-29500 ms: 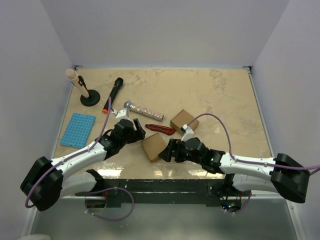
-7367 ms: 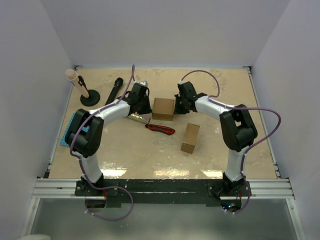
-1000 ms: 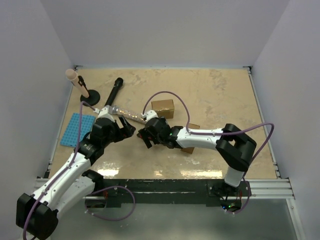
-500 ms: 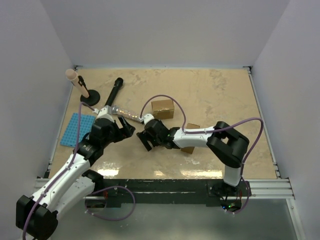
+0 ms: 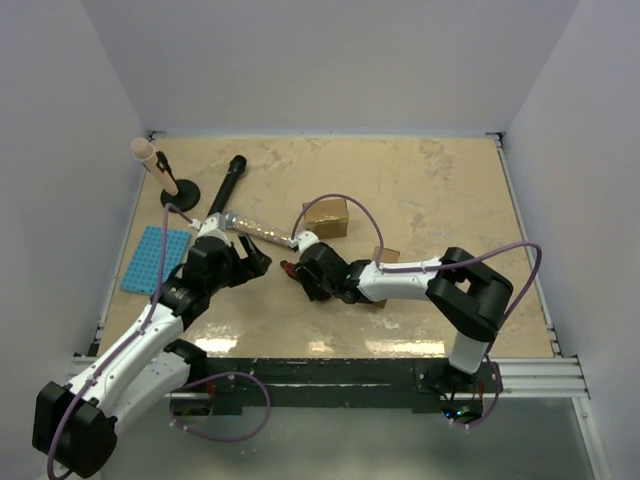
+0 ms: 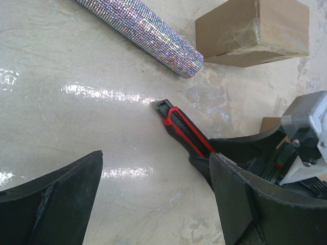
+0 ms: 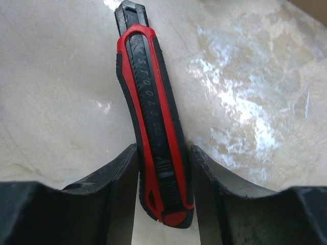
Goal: Unpack the express box
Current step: Pick up the knife at the center of the board.
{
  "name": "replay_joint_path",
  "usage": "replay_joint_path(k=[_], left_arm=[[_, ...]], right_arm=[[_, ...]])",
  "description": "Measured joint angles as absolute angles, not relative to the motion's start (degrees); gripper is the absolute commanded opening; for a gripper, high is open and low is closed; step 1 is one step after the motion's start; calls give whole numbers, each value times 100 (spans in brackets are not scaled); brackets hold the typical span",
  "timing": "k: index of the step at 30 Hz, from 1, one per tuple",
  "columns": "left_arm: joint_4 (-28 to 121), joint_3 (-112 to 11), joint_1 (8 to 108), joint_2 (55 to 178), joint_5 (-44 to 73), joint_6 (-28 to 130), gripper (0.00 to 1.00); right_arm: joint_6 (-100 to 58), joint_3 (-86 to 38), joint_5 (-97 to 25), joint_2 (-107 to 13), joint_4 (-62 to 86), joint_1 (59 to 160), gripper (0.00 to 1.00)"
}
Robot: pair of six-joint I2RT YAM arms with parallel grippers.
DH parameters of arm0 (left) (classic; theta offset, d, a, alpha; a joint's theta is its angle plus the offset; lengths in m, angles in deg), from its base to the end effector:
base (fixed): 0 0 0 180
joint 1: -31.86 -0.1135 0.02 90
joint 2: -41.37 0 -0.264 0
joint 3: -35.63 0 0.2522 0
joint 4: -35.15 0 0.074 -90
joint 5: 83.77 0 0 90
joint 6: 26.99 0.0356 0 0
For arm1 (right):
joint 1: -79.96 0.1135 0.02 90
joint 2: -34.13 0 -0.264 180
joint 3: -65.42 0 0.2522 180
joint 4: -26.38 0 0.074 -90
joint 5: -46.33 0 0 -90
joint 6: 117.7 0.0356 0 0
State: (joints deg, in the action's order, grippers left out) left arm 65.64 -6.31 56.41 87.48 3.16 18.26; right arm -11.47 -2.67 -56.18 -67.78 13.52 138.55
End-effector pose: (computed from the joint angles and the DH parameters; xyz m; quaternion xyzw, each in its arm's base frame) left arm 0.1633 -0.0725 0.2231 -0.1675 0.8694 -0.2444 0.3954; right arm 0.1935 0.3021 0.1523 -0.2963 0.8760 0.1425 0.3529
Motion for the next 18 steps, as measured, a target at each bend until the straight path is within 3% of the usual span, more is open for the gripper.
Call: replay_joint_path(k=[2, 6, 13, 18], left_arm=[[6546, -631, 5639, 8844, 338, 1795, 90], [6407, -631, 5641, 9067, 447, 1727, 89], [5742, -463, 5670, 9200, 1009, 1714, 100], [4925, -234, 5906, 9006, 1444, 1574, 100]], right_arm=[[-1099, -186, -5620, -6677, 1278, 13855, 0], [-1036, 48, -5657, -6306, 1077, 13857, 0], [-950, 450, -5883, -5158, 839, 13951, 0], [-887, 393, -6040, -4487, 736, 14109, 0]])
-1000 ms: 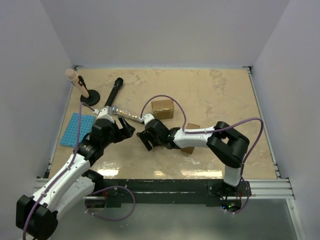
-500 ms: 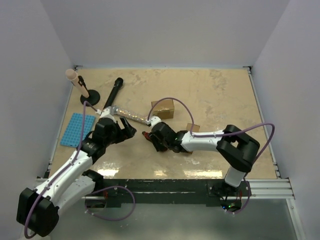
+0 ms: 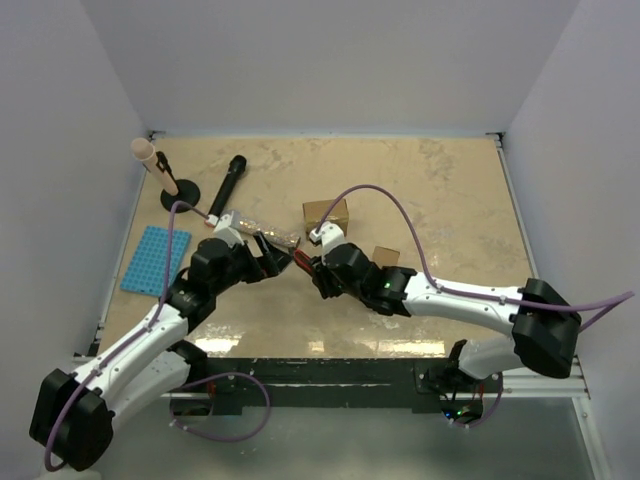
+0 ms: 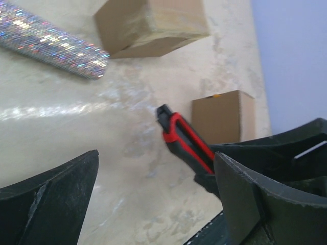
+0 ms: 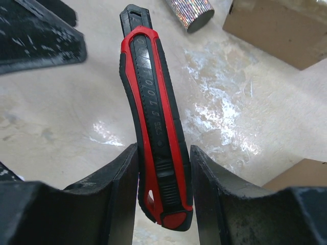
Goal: Unpack the express box
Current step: Pick up the knife at the center of the board.
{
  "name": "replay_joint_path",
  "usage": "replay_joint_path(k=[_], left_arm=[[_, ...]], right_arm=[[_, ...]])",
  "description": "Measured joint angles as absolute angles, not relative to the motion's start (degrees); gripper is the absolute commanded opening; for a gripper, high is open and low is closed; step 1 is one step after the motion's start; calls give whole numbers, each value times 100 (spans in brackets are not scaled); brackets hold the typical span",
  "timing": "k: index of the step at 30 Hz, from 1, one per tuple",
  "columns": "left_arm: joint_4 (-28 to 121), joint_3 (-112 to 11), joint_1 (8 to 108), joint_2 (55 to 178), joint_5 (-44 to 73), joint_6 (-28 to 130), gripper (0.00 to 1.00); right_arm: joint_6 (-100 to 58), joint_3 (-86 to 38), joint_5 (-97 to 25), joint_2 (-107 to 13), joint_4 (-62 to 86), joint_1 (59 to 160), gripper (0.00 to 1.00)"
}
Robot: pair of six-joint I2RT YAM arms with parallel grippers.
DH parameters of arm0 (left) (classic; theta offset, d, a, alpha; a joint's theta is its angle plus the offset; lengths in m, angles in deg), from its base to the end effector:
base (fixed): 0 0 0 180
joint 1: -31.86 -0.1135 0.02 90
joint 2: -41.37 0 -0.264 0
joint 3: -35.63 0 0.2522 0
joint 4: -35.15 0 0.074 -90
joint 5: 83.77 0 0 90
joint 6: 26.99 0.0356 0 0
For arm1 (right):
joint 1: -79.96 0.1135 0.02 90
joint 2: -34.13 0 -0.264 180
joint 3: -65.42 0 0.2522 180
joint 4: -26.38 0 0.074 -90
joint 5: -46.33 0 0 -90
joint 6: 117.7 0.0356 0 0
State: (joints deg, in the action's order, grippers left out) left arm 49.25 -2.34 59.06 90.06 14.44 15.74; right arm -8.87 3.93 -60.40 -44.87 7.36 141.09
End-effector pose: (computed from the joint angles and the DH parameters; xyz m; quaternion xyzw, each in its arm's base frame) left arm 0.1690 -0.0926 0.2190 -0.1085 0.8342 -0.3731 0.3912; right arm 0.1524 0.2551 0.2324 -0.2578 0.8477 0.1864 0.4245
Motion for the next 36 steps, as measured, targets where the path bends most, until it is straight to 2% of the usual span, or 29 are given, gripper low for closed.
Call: replay_joint_path(k=[8, 16, 23, 24, 29, 36], left_arm=[[4029, -277, 6391, 9137, 1544, 1288, 99], [3725, -454, 6452, 9417, 1544, 1205, 85], [3218, -452, 6452, 9742, 1612, 1030, 79], [3146, -452, 6452, 9819, 1654, 1004, 75], [2787, -452, 6457, 10077, 1791, 938, 67], [2389, -452, 6457, 10206, 1938, 853, 45]], right_arm=[[-824, -13, -6289, -4422, 439, 14260, 0], [-782, -53, -6499, -4194, 312, 14266, 0], [-776, -53, -6516, -3770, 358, 14266, 0], [-773, -53, -6516, -3742, 367, 14268, 0], [-773, -50, -6516, -3722, 358, 14295, 0], [-773, -50, -6514, -3722, 360, 14299, 0]])
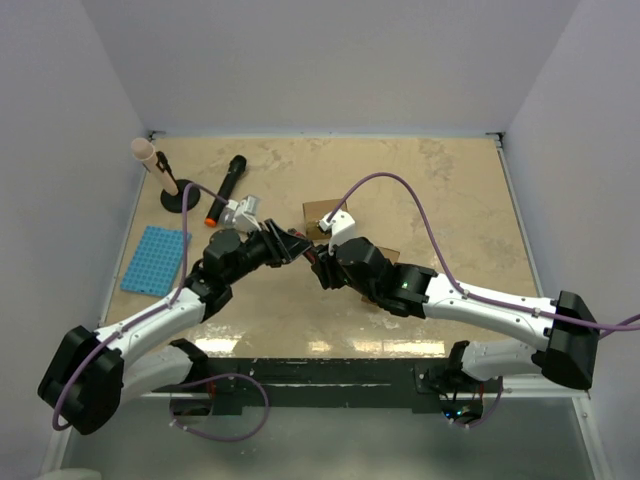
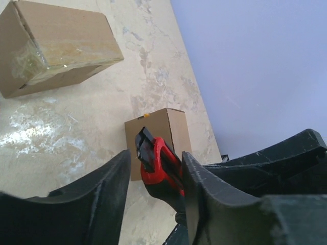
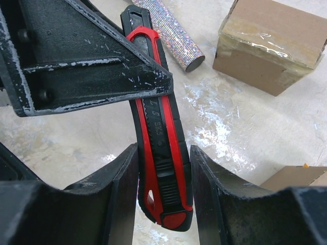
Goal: Unpack the express box
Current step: Pick up the knife at the center of the board.
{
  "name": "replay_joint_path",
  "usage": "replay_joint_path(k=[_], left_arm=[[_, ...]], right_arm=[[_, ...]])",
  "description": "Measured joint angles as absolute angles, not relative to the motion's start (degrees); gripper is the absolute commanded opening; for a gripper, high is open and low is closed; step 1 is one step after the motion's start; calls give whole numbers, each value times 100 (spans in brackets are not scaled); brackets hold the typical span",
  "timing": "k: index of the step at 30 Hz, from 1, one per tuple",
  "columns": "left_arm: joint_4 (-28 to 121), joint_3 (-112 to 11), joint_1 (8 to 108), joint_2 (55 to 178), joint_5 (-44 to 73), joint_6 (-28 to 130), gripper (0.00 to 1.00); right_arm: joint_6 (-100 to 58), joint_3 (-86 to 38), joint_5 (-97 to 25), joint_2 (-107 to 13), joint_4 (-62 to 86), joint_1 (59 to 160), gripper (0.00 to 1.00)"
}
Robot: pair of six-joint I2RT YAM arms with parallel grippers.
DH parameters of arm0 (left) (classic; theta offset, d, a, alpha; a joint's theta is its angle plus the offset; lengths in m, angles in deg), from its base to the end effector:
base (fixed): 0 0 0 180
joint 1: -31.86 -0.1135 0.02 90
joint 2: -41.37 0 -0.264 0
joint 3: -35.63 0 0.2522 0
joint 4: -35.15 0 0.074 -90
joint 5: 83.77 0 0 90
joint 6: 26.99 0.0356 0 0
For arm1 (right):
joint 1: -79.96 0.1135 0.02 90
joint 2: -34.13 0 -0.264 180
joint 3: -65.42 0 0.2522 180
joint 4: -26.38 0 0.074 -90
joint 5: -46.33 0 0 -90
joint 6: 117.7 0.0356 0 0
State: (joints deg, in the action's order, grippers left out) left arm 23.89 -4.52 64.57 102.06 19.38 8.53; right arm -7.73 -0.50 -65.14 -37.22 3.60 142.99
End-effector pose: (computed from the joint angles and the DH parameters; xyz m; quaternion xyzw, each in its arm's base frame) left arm 0.1927 -0.1334 0.2377 -0.0701 0.7574 -0.5068 0.4058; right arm 0.1391 0.2446 0.2891 -0.2204 0.8194 0.2146 0.4837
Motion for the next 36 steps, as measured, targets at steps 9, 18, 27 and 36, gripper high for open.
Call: replay_joint_path(k=[9, 18, 27, 36], left_arm=[[1648, -286, 6455, 10289, 2172, 667, 18], [783, 42, 6452, 10529, 2449, 363, 51], [737, 48, 6463, 10599, 2565, 342, 46], [444, 81, 6463, 10669, 2626, 243, 13]], right_arm=[[-773, -35, -6488, -3722, 347, 14308, 0], [-784, -4, -6460, -3727, 340, 14334, 0], [-832, -4, -6468, -3724, 404, 14334, 0], [-881, -4, -6460, -3711, 421, 14345, 0]])
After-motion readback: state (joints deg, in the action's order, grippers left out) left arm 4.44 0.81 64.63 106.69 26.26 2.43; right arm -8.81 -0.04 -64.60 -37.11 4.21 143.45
